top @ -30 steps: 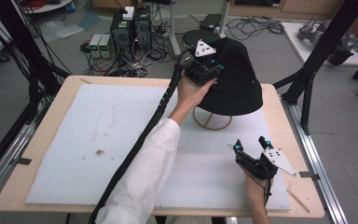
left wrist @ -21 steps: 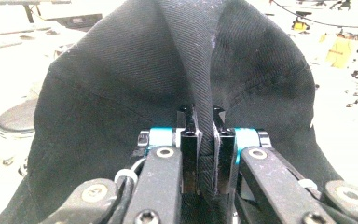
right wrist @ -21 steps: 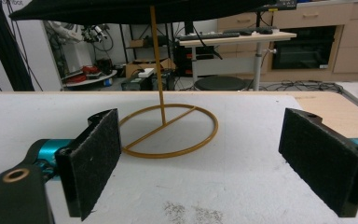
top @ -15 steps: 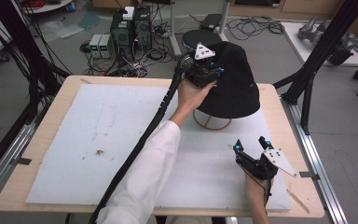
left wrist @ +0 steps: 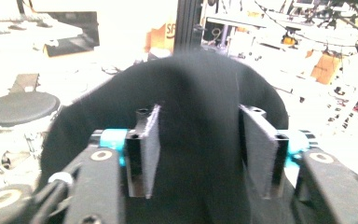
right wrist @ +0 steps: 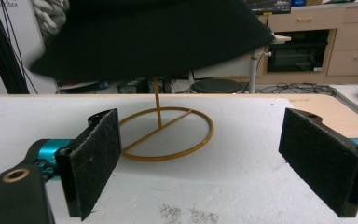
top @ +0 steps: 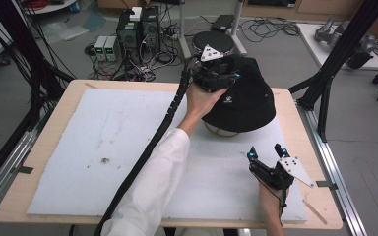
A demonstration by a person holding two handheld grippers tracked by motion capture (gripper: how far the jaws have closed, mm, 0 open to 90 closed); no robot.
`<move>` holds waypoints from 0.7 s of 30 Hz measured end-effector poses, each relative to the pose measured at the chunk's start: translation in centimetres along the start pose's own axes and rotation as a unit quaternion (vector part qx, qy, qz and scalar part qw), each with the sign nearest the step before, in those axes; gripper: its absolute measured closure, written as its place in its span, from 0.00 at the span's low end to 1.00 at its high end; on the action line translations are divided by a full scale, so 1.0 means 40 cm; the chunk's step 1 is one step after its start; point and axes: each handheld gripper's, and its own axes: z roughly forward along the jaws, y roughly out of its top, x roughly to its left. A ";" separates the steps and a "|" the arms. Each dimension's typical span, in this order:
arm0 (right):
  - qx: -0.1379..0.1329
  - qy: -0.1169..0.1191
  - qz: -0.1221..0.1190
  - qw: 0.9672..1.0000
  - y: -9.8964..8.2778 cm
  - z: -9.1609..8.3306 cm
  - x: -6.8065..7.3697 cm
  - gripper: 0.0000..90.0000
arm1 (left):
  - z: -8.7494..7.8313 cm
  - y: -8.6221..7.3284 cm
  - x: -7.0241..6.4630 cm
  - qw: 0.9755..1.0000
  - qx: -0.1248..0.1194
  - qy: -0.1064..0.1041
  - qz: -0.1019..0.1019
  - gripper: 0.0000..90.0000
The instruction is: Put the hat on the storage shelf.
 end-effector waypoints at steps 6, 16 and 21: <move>-0.001 -0.001 0.000 1.000 0.000 0.000 -0.001 0.14 | -0.021 0.003 0.005 1.000 -0.005 0.005 0.003 0.43; 0.000 -0.001 0.002 1.000 0.000 0.001 0.000 0.14 | -0.090 0.001 0.012 1.000 -0.013 0.006 0.012 0.40; 0.000 0.000 0.002 1.000 0.000 0.001 0.004 0.14 | -0.122 0.007 0.021 1.000 -0.023 0.013 0.012 0.39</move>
